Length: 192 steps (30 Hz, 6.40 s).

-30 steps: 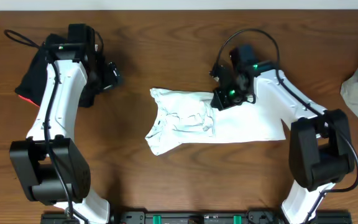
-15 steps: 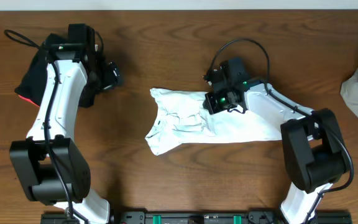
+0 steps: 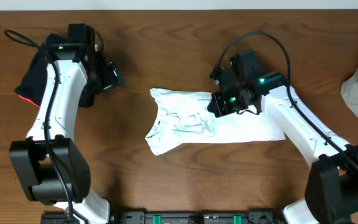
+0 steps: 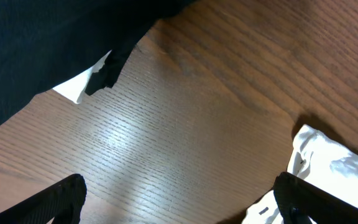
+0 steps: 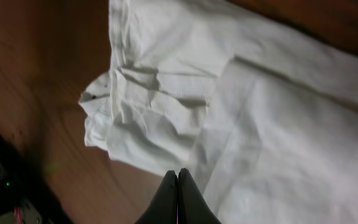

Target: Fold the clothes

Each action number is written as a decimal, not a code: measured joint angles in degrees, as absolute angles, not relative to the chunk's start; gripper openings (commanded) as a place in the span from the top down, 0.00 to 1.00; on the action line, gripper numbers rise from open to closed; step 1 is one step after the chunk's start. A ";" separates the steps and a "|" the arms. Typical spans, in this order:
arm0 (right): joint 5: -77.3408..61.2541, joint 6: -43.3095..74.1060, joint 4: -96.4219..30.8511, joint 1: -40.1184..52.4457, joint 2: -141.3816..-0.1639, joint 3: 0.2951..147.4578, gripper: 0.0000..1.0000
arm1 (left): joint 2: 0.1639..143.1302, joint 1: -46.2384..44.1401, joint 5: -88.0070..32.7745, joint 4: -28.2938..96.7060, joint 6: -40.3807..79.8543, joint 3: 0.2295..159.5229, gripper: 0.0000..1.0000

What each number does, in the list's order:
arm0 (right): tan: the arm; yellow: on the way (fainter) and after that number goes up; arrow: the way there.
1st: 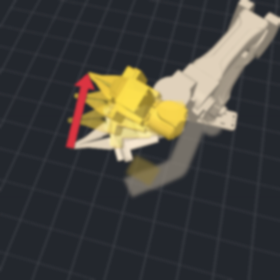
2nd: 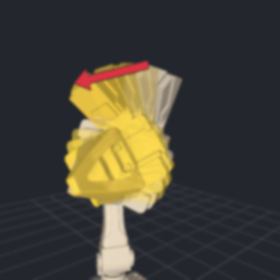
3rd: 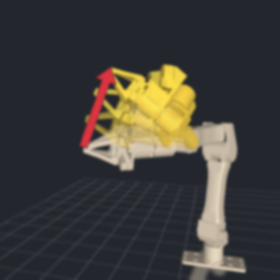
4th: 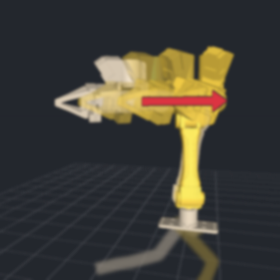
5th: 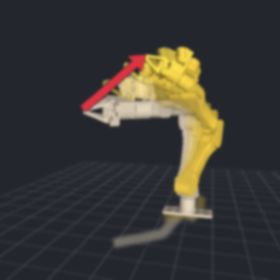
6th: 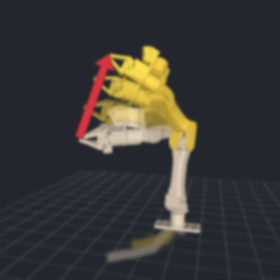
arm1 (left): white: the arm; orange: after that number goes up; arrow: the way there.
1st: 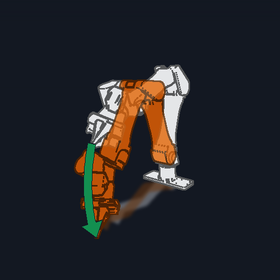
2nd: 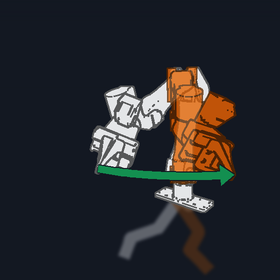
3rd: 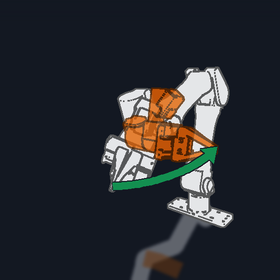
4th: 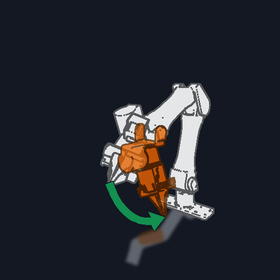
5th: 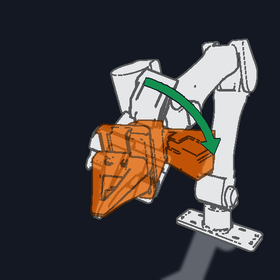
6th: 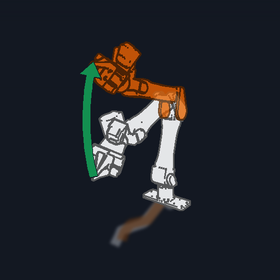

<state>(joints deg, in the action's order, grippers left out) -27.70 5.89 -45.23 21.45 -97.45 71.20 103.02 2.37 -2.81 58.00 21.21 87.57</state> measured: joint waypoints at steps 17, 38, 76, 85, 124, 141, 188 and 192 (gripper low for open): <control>-25.87 7.53 -36.42 23.29 -98.04 56.27 0.99 | 103.02 2.37 -2.81 57.95 21.21 87.57 0.02; -26.48 8.51 -42.50 18.44 -91.57 63.75 0.85 | 103.02 2.37 -2.83 57.98 21.21 87.57 0.02; -13.26 -8.01 -36.69 -11.38 -98.76 57.10 0.44 | 103.02 2.37 -2.81 57.95 21.21 87.57 0.02; -17.87 -8.08 -34.70 -11.44 -103.44 57.34 0.74 | 103.02 2.37 -2.81 57.95 21.21 87.57 0.02; -19.00 -3.55 -71.59 -21.28 -105.38 96.33 0.99 | 103.02 2.37 -2.81 57.91 21.21 87.57 0.02; -18.96 -3.55 -73.91 6.72 -105.38 99.39 0.99 | 103.02 2.37 -2.83 57.91 21.21 87.57 0.02; -15.55 8.88 -47.07 37.93 -105.41 75.20 0.79 | 103.02 2.37 -2.83 57.89 21.21 87.57 0.02; -16.10 10.94 -46.98 39.27 -105.41 75.20 0.54 | 103.02 2.37 -2.81 57.89 21.21 87.57 0.02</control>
